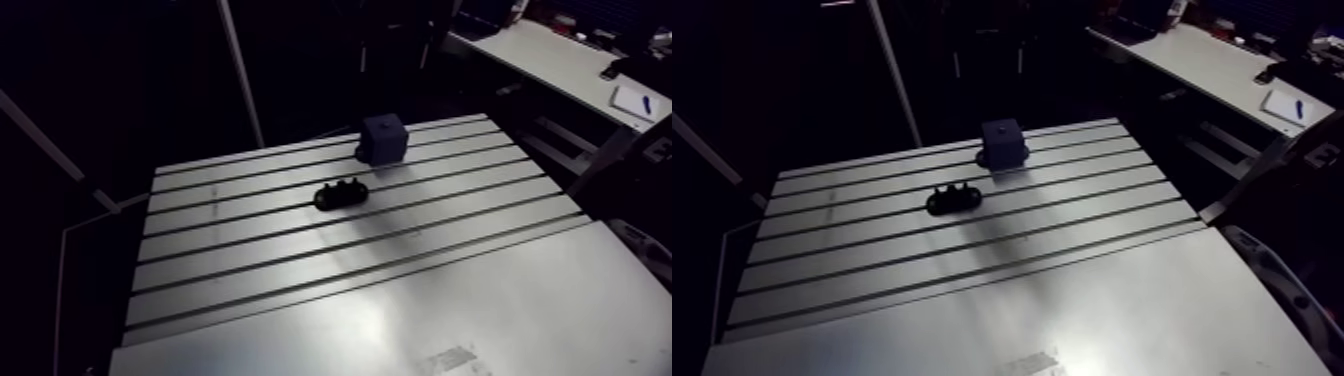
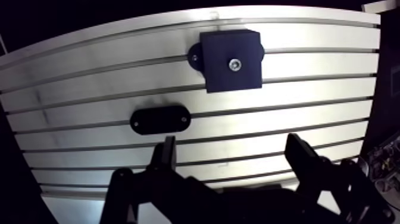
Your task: Pick up the M10 bolt and insert it into the hole until fully seated.
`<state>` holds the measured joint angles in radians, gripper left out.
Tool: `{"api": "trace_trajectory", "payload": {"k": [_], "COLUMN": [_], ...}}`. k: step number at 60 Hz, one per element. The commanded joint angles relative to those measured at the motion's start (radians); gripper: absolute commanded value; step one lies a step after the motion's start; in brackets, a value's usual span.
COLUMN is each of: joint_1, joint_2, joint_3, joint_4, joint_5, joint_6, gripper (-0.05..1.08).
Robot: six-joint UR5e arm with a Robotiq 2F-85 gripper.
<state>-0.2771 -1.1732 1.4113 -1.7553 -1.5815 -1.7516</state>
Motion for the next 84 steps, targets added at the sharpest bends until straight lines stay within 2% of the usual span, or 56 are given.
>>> {"api": "trace_trajectory", "payload": {"k": [1, 10, 23, 33, 47, 84], "joint_1": [0.087, 0.129, 0.138, 0.151, 0.151, 0.142], "joint_2": [-0.196, -0.249, -0.305, -0.342, -0.393, -0.400], "joint_3": [0.052, 0.075, 0.074, 0.088, 0.110, 0.091], "joint_4": [0.118, 0.165, 0.253, 0.256, 0.248, 0.248], "joint_5": [0.001, 0.002, 0.007, 0.008, -0.005, -0.007], "joint_6": [0.011, 0.014, 0.028, 0.031, 0.051, 0.051], "gripper": [0.00, 0.00, 0.00, 0.00, 0.01, 0.01]}}
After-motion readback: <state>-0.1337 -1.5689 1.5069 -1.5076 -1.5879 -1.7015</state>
